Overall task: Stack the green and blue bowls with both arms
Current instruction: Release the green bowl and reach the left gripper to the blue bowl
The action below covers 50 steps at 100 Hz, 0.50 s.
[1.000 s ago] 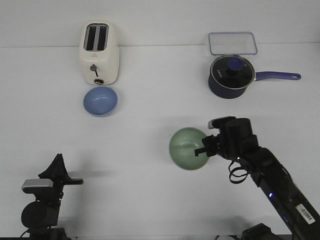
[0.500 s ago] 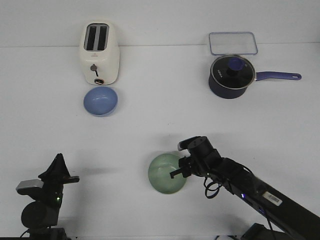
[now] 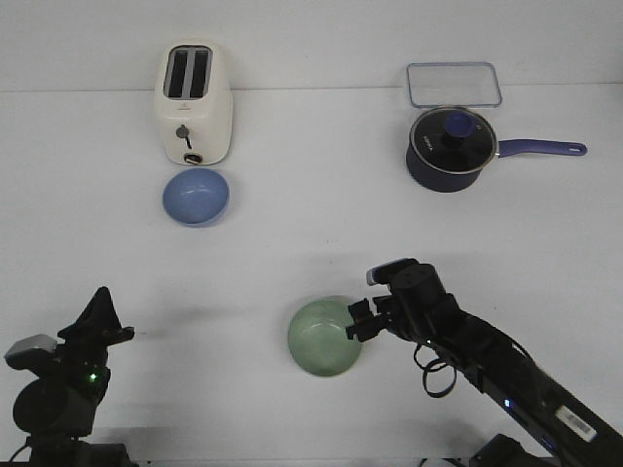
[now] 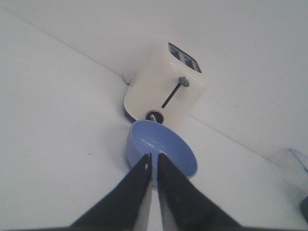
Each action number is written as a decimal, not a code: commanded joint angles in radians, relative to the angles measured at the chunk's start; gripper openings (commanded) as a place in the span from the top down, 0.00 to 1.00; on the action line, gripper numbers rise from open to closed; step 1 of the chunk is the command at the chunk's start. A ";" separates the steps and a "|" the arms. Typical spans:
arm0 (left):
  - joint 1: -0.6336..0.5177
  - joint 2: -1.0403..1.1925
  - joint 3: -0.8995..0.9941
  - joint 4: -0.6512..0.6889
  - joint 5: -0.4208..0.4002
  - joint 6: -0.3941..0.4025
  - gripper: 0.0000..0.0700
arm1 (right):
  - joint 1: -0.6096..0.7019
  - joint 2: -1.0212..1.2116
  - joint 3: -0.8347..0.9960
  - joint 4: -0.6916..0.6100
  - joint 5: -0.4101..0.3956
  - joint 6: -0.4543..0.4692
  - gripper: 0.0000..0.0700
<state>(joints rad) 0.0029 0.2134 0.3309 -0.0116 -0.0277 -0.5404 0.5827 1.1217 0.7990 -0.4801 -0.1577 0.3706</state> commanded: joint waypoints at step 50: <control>0.003 1.105 0.672 -0.100 0.142 0.228 0.28 | -0.118 -0.211 0.018 -0.031 0.000 -0.034 0.46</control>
<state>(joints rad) 0.0044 1.2194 0.9497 -0.1165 0.1066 -0.3534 0.4606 0.9070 0.8005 -0.5167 -0.1570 0.3584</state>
